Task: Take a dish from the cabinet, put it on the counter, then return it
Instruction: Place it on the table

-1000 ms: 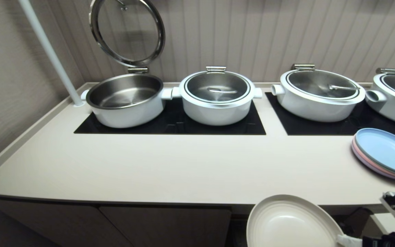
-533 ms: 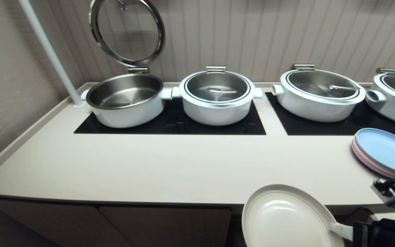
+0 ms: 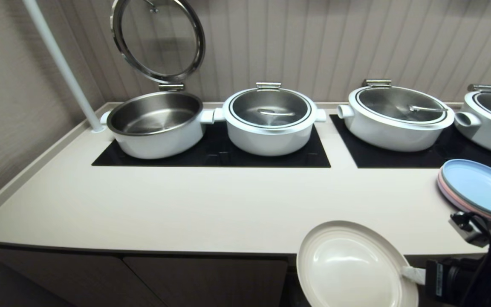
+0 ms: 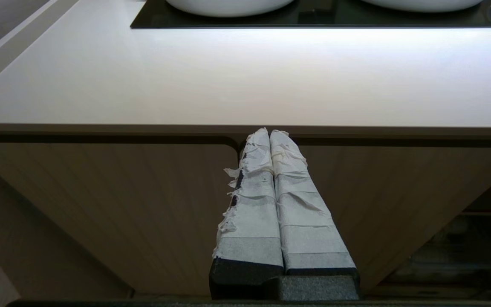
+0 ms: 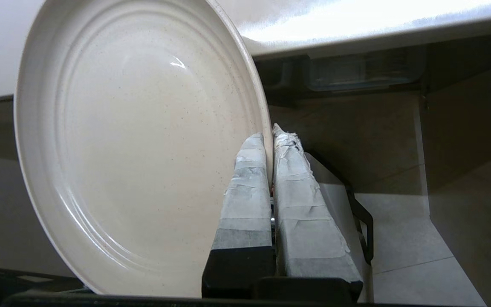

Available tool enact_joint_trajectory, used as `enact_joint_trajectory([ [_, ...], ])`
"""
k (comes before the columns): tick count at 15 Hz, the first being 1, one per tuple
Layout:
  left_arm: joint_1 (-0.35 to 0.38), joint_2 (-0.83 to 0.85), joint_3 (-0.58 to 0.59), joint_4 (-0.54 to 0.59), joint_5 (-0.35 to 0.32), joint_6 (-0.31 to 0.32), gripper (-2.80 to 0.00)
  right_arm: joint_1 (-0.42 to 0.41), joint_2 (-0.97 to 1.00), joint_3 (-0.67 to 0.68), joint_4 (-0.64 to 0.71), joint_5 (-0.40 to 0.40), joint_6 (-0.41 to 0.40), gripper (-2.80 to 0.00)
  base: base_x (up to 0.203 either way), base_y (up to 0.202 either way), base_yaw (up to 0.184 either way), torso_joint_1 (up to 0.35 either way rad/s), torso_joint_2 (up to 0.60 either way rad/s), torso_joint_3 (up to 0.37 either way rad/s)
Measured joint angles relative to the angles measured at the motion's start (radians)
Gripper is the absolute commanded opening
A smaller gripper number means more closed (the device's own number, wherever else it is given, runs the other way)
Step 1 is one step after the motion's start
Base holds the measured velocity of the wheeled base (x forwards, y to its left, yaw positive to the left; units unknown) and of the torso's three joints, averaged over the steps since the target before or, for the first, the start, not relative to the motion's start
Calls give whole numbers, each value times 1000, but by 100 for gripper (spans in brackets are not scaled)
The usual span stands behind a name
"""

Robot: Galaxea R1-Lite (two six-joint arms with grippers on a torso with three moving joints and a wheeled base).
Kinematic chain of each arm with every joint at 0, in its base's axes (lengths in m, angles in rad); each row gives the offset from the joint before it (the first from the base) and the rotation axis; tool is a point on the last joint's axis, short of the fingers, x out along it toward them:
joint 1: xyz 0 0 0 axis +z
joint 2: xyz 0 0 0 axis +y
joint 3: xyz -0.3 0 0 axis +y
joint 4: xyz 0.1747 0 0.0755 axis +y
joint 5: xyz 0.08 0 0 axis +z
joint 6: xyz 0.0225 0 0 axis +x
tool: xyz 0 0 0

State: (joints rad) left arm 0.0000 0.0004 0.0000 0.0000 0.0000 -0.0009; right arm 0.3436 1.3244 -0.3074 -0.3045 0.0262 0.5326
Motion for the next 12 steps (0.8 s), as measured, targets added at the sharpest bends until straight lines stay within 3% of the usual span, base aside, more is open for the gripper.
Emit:
enact_joint_trajectory([
  [12, 0, 0, 0, 0, 0, 0, -280, -127, 225, -245, 12, 1, 11, -280, 0, 0, 0, 0, 0, 0],
])
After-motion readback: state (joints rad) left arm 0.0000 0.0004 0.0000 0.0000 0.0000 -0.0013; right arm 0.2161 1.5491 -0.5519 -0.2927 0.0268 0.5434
